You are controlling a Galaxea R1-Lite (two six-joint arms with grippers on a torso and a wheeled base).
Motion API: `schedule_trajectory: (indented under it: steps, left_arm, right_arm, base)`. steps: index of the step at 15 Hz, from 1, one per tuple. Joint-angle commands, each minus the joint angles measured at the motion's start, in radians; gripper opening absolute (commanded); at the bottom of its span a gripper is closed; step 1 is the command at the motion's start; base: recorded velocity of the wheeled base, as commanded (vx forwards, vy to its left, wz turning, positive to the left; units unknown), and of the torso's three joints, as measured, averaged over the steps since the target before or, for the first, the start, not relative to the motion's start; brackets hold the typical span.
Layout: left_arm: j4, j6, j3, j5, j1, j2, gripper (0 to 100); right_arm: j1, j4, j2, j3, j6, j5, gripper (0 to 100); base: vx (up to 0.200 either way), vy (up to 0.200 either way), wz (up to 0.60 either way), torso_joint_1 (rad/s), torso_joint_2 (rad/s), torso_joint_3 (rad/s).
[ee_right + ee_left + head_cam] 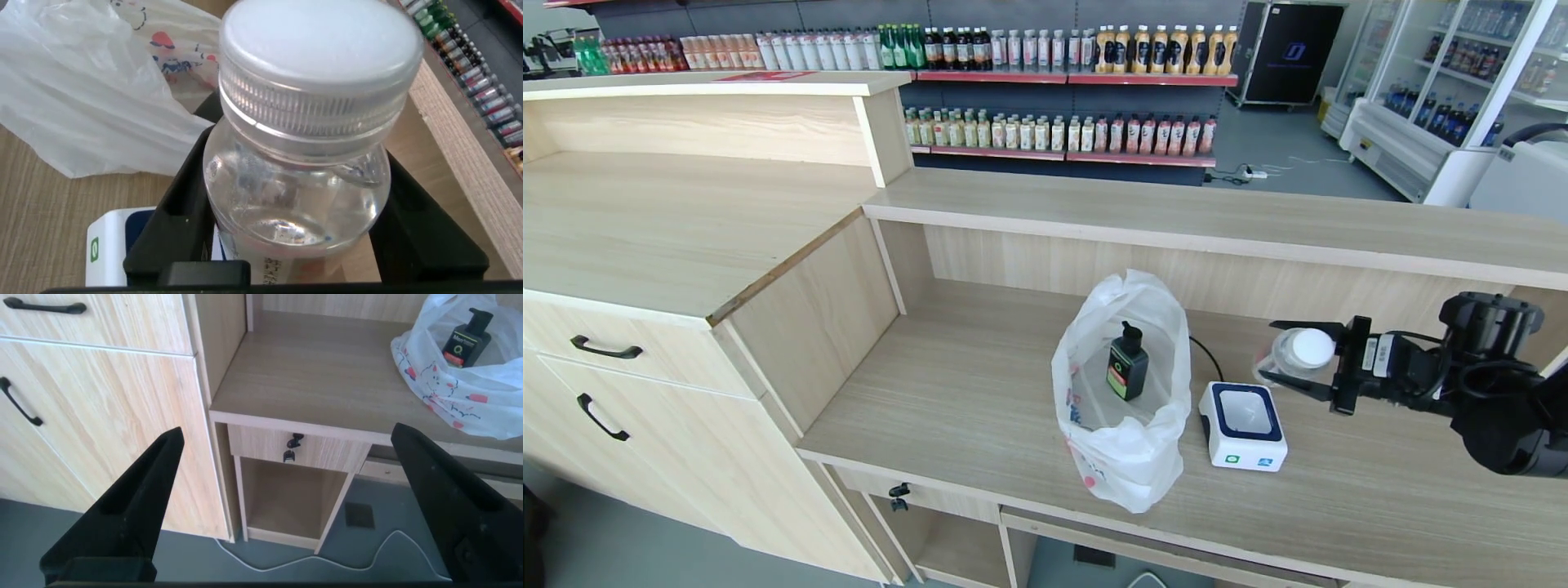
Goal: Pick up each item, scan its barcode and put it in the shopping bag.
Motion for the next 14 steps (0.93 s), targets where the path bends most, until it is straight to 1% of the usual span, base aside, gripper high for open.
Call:
schedule_trajectory:
  steps: [1,3,5,6,8,9,10,11,12,14]
  left_arm:
    - [0.0,0.0,0.0,0.001,0.0,0.002,100]
    - [0.0,0.0,0.0,0.001,0.0,0.002,100]
    - [0.0,0.0,0.0,-0.001,0.0,0.002,100]
    - [0.0,0.0,0.0,0.001,0.0,0.002,100]
    - [0.0,0.0,0.0,0.001,0.0,0.002,100]
    - [0.0,0.0,0.0,-0.001,0.0,0.002,100]
    - [0.0,0.0,0.0,0.001,0.0,0.002,100]
    - [0.0,0.0,0.0,0.001,0.0,0.002,100]
    - [0.0,0.0,0.0,0.001,0.0,0.002,100]
    - [0.0,0.0,0.0,0.001,0.0,0.002,100]
  right_arm:
    - [0.0,0.019,-0.021,0.001,0.0,0.0,0]
    - [0.026,0.126,-0.119,-0.022,0.015,-0.023,0]
    - [0.033,0.339,-0.313,-0.043,0.15,-0.074,0]
    - [0.029,0.398,-0.395,-0.043,0.24,-0.081,0]
    - [-0.008,0.415,-0.524,-0.025,0.487,-0.086,0]
    - [-0.026,0.41,-0.558,-0.026,0.624,-0.11,0]
    - [-0.036,0.41,-0.578,-0.023,0.691,-0.141,0]
    - [-0.046,0.412,-0.619,-0.011,0.829,-0.23,0]
    - [-0.046,0.407,-0.636,0.0,0.909,-0.302,0]
    - [-0.046,0.405,-0.639,0.007,0.955,-0.433,0]
  base:
    - [0.0,0.0,0.0,0.0,0.0,0.0]
    - [0.0,0.0,0.0,0.0,0.0,0.0]
    - [0.0,0.0,0.0,0.0,0.0,0.0]
    - [0.0,0.0,0.0,0.0,0.0,0.0]
    - [0.0,0.0,0.0,0.0,0.0,0.0]
    - [0.0,0.0,0.0,0.0,0.0,0.0]
    - [0.0,0.0,0.0,0.0,0.0,0.0]
    - [0.0,0.0,0.0,0.0,0.0,0.0]
    - [0.0,0.0,0.0,0.0,0.0,0.0]
    - [0.0,0.0,0.0,0.0,0.0,0.0]
